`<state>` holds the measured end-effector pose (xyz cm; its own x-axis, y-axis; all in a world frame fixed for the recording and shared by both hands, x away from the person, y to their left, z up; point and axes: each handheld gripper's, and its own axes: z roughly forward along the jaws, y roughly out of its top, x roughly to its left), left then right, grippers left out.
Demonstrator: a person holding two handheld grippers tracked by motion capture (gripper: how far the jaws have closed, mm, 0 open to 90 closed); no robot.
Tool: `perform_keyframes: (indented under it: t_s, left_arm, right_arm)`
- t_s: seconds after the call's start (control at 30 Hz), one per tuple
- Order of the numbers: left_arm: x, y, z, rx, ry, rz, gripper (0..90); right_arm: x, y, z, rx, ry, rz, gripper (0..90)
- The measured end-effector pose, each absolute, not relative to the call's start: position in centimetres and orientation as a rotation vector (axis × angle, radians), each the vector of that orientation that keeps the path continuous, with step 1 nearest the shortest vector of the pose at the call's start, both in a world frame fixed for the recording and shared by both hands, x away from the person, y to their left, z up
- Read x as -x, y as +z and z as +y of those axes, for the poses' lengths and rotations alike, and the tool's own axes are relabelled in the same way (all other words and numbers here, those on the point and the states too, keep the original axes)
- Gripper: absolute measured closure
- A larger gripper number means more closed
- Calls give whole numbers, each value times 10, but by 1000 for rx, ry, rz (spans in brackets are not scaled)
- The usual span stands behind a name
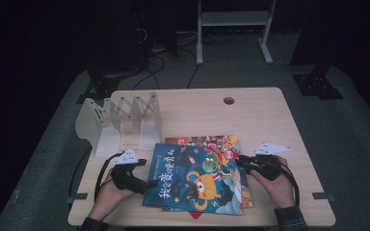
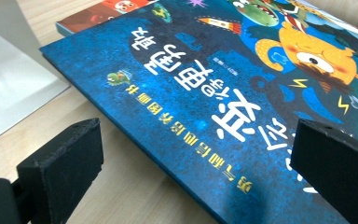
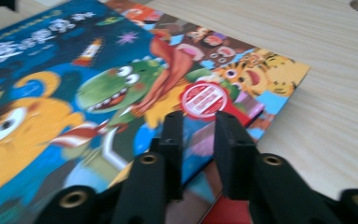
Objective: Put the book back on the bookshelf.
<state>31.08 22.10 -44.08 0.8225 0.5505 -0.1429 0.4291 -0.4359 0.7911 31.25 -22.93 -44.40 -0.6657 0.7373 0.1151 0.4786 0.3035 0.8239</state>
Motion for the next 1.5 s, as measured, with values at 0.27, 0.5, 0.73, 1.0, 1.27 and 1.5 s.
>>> perform_keyframes:
  t_s: [0.27,0.5,0.73,1.0,1.27,1.5]
  left_arm:
    - [-308,-445,223,-2101,170,744,17]
    - [-307,-450,218,-2119,177,742,17]
    - [-310,-456,215,-2131,149,750,12]
    - [-311,-457,220,-2123,123,770,6]
    - [-311,-458,228,-2116,111,786,6]
    - [-308,-461,236,-2085,103,799,5]
  right_arm:
    - [-284,-454,-237,-1037,1280,2360,885]
    - [-275,-462,-240,-988,1298,2407,863]
    - [-276,-463,-241,-982,1307,2416,871]
    - [-278,-462,-231,-954,1311,2432,884]
    - [-277,-462,-222,-927,1306,2447,887]
    - [-277,-462,-215,-917,1311,2453,886]
